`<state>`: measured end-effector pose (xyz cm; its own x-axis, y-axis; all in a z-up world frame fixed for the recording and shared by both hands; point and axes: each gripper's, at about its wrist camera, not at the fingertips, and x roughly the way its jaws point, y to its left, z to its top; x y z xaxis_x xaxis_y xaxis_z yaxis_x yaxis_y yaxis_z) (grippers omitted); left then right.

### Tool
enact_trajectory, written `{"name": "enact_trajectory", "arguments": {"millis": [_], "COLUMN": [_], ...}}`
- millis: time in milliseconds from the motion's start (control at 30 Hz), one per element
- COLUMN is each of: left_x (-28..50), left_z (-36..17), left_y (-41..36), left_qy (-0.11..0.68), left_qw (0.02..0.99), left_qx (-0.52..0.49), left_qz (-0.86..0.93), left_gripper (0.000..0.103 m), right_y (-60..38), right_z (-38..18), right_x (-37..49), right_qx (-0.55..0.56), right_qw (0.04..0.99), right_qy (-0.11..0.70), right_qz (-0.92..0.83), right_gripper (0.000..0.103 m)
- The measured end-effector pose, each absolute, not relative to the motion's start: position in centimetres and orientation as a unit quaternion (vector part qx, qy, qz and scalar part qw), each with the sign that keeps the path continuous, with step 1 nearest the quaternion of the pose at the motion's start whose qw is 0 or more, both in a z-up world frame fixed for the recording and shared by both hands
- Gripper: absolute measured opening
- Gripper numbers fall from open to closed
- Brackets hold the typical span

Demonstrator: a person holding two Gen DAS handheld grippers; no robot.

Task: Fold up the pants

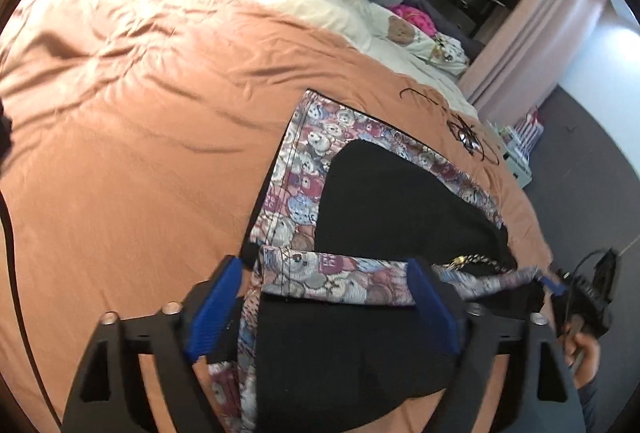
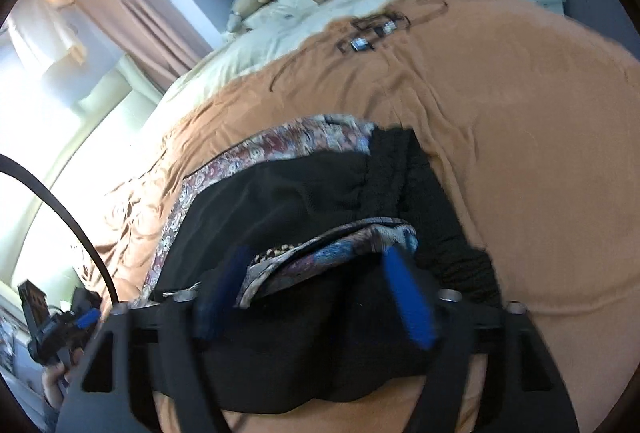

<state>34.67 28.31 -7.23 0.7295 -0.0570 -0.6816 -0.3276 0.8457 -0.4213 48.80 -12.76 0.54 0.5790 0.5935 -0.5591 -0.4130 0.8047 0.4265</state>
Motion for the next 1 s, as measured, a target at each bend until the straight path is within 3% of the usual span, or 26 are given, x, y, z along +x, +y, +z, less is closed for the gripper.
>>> {"name": "enact_trajectory", "arguments": {"millis": [433,900,1000], "left_x": [36.6,42.3,43.8], "left_z": [-9.8,-12.5,-12.6], "left_y": [25.4,26.4,27.4], "left_qy": [0.466,0.494,0.481], "left_qw": [0.88,0.866,0.874], "left_qx": [-0.052,-0.026,-0.043], "left_qz": [0.076,0.077,0.062], "left_gripper": [0.087,0.087,0.081], "right_y": [-13.4,-12.0,-11.6], "right_z": [1.4,0.5,0.3], "right_x": [47.0,49.2,50.3], "right_qx": [-0.003,-0.057,-0.051], "right_qw": [0.897,0.886,0.887], "right_qy": [0.353,0.392,0.393], "right_qz": [0.267,0.239,0.236], "right_gripper": [0.075,0.075,0.075]}}
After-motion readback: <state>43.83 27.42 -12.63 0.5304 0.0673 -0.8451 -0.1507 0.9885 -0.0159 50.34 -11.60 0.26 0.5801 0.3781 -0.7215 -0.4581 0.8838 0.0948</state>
